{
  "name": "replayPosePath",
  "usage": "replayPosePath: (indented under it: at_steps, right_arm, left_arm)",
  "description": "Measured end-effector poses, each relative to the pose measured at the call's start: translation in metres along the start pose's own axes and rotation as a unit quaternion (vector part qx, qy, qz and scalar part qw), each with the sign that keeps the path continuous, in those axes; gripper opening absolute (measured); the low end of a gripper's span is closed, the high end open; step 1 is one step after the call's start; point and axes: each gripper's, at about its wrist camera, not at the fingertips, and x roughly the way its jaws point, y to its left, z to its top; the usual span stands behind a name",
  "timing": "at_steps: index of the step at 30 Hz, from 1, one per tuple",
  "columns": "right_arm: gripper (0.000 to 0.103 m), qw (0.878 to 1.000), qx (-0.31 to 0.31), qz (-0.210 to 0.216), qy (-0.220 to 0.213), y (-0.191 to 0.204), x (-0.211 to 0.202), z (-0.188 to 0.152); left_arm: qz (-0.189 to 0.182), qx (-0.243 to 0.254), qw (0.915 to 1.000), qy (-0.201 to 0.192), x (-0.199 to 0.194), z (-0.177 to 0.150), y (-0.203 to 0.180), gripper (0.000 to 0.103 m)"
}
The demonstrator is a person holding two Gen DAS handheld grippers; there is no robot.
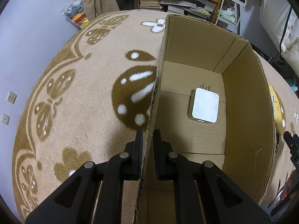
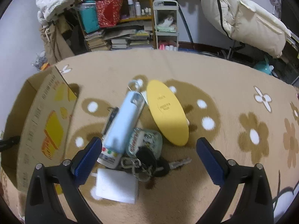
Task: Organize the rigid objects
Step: 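Move the right gripper to the key bunch and grasp its ring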
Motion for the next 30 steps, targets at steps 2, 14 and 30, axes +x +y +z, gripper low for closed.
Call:
replayPosePath:
  at_steps: [2, 14, 30]
  right_arm:
    - [0.103, 1.000, 0.001, -0.009, 0.007, -0.003, 0.005, -0.004]
    - [0.103, 0.999, 0.017, -0.019, 0.038, -0.006, 0.027, -0.016]
    - [0.054, 0.997, 0.012, 0.027, 0.071, 0.003, 0.034, -0.026]
  left_arm:
    - [0.003, 0.002, 1.0000, 0.000, 0.000, 0.000, -0.001, 0.010]
    - [0.003, 0.001, 1.0000, 0.000, 0.001, 0.001, 0.000, 0.010]
    - [0.005, 0.000, 1.0000, 0.002, 0.001, 0.001, -0.001, 0.011]
